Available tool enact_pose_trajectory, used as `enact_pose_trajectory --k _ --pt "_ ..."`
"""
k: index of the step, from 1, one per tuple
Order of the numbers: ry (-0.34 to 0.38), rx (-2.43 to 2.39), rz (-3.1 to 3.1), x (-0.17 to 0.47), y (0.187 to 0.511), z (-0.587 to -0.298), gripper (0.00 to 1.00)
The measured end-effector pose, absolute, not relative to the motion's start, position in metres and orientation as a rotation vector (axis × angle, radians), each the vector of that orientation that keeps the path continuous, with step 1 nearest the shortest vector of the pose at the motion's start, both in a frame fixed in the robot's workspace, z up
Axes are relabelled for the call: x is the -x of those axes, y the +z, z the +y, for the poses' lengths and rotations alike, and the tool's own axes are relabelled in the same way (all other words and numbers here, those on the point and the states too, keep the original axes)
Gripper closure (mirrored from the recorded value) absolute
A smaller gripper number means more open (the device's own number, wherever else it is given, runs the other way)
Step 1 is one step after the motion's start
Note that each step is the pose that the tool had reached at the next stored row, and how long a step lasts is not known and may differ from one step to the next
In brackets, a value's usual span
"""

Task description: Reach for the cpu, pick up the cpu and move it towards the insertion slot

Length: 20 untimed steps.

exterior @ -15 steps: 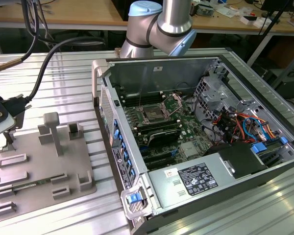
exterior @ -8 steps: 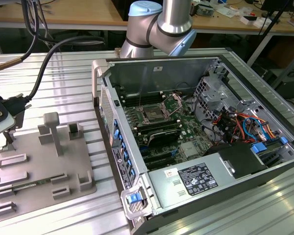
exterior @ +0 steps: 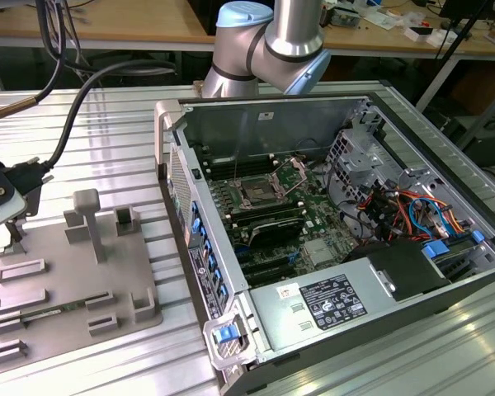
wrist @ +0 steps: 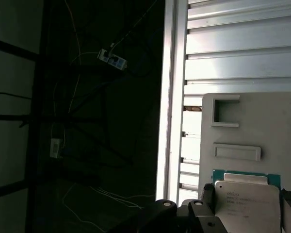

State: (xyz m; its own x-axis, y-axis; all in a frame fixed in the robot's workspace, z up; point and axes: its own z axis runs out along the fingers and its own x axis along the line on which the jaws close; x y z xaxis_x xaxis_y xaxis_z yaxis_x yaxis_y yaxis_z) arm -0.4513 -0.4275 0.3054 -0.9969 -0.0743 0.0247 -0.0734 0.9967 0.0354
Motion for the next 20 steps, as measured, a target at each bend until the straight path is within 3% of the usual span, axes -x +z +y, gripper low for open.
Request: enact_pose_trajectory --k 20 --pt "-0.053 -0.139 -3.112 0.4513 0.3054 -0.4274 0.45"
